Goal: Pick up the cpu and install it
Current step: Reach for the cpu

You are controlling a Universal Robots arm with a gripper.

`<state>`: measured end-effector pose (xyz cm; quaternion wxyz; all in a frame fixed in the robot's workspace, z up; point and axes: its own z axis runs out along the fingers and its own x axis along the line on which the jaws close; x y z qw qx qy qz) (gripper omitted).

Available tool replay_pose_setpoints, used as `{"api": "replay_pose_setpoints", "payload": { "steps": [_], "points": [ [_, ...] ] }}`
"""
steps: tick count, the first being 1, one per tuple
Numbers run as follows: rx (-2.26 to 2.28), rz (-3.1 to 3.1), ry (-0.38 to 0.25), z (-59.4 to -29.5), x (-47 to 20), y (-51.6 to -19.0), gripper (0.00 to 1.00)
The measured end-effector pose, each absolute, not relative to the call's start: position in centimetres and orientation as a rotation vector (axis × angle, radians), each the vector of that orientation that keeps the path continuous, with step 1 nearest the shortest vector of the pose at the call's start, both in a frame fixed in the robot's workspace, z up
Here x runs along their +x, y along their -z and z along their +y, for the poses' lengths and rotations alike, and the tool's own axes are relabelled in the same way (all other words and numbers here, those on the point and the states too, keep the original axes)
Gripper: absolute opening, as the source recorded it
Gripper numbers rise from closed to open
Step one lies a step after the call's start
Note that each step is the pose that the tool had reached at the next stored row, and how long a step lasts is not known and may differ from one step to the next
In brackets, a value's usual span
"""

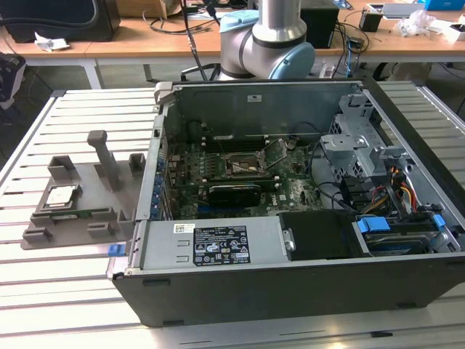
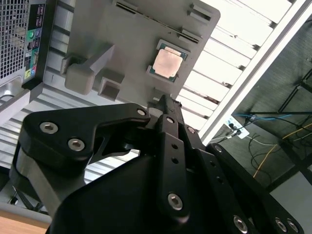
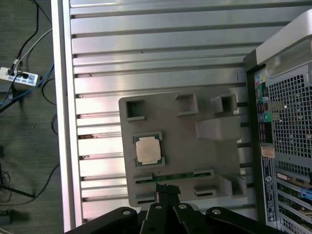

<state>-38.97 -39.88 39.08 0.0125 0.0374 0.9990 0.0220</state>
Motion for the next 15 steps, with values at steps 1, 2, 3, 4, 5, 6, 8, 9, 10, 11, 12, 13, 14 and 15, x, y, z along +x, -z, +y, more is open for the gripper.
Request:
{"api": "replay_pose_setpoints", "payload": {
  "steps": [1, 2, 3, 4, 5, 6, 8, 9, 10, 11, 12, 13, 14, 15],
  "points": [
    [0.117, 3.114, -0.068, -39.9, -39.0, -39.1, 0.11],
    [0.117, 3.114, -0.069, -39.9, -39.1, -39.1, 0.11],
    [0.117, 3.114, -0.069, -39.9, -39.2, -39.1, 0.11],
    [0.117, 3.114, -0.068, -39.9, -39.3, -39.1, 0.11],
    [0.117, 3.114, -0.069, -39.9, -39.3, -39.1, 0.11],
    [0.116, 3.114, -0.069, -39.9, -39.4, -39.1, 0.11],
    [0.117, 3.114, -0.069, -39.9, -39.5, -39.1, 0.11],
    [0.117, 3.114, -0.069, -39.9, -39.6, -39.1, 0.11],
    [0.117, 3.114, -0.069, -39.9, -39.7, -39.1, 0.11],
    [0.117, 3.114, -0.069, -39.9, -39.7, -39.1, 0.11],
    [0.117, 3.114, -0.069, -39.9, -39.8, -39.1, 0.11],
    [0.116, 3.114, -0.069, -39.9, -39.9, -39.1, 0.11],
    [0.117, 3.114, -0.069, -39.9, -40.0, -39.1, 0.11],
    [0.117, 3.114, -0.069, -39.9, -40.1, -39.1, 0.11]
  ]
}}
